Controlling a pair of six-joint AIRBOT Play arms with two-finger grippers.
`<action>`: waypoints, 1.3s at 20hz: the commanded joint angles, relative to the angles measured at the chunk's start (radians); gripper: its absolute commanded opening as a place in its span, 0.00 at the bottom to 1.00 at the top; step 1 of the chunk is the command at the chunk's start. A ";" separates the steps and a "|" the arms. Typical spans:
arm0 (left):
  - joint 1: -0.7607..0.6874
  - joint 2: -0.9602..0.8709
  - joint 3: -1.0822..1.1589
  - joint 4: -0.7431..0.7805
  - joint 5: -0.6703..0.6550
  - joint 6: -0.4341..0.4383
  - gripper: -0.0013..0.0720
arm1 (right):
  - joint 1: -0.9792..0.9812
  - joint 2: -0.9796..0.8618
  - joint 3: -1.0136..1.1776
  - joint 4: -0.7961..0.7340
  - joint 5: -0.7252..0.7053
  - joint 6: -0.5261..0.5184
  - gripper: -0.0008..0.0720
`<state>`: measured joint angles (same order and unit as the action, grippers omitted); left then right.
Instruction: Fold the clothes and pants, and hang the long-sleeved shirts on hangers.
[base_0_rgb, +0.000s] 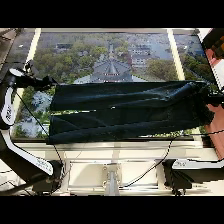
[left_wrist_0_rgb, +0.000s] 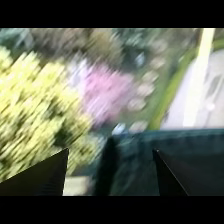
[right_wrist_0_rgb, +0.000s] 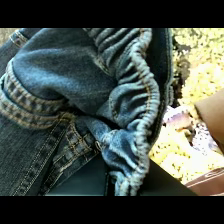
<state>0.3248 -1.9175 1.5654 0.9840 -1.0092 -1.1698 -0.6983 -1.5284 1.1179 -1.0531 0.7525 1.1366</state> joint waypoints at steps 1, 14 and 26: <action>-0.027 -0.025 0.000 0.006 0.018 0.030 0.78 | 0.001 0.000 0.000 0.004 0.018 0.000 0.09; -0.086 -0.025 0.000 0.010 0.027 0.158 0.06 | 0.001 0.000 0.000 0.013 0.051 0.000 0.09; -0.089 0.100 0.037 0.010 0.660 0.183 0.06 | 0.098 0.000 0.000 0.071 -0.025 -0.004 0.09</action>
<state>0.2367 -1.8355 1.5997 0.9928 -0.4843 -0.9901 -0.6449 -1.5284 1.1175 -0.9672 0.7815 1.1336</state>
